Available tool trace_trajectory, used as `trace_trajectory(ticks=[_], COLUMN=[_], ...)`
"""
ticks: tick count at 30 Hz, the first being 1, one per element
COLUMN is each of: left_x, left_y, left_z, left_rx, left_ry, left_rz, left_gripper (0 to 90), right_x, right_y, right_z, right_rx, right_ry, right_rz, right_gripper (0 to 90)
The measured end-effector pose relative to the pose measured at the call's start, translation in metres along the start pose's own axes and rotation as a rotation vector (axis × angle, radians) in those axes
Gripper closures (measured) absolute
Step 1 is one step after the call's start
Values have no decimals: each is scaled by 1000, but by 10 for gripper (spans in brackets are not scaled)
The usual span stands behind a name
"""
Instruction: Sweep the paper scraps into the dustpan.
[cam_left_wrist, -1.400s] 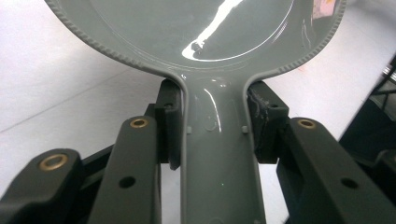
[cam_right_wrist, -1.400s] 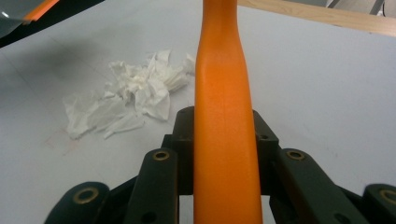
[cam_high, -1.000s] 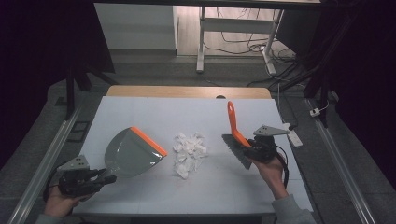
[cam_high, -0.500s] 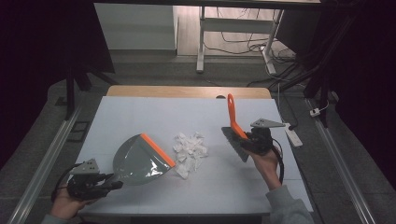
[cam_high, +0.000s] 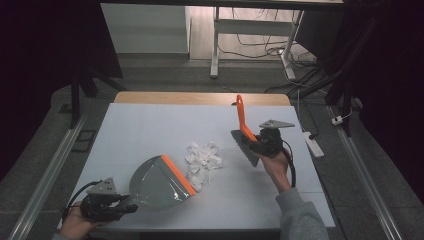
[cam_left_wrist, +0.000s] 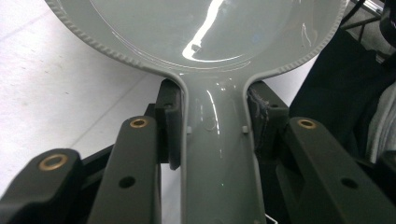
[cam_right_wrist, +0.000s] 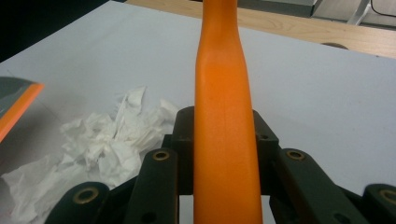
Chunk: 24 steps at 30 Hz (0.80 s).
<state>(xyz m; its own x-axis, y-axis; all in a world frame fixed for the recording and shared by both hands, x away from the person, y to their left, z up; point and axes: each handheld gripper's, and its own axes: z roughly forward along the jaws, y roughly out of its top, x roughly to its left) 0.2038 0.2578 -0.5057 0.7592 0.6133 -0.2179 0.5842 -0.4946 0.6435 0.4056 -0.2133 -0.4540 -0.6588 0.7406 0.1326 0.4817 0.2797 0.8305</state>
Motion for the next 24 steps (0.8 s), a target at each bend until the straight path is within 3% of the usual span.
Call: trace_trajectory(ticks=[7,24], left_x=[-4,-15], left_y=[-3,-7], left_z=[6,7], left_rx=[28,51], left_ry=[-21,-42], left_rz=[11,41], left_gripper=[618,618], right_x=[4,12], right_y=[12,20], right_z=[16,42], right_rx=[14,29], right_ry=[2,17], right_rz=[-4,-10], right_gripper=[704,705])
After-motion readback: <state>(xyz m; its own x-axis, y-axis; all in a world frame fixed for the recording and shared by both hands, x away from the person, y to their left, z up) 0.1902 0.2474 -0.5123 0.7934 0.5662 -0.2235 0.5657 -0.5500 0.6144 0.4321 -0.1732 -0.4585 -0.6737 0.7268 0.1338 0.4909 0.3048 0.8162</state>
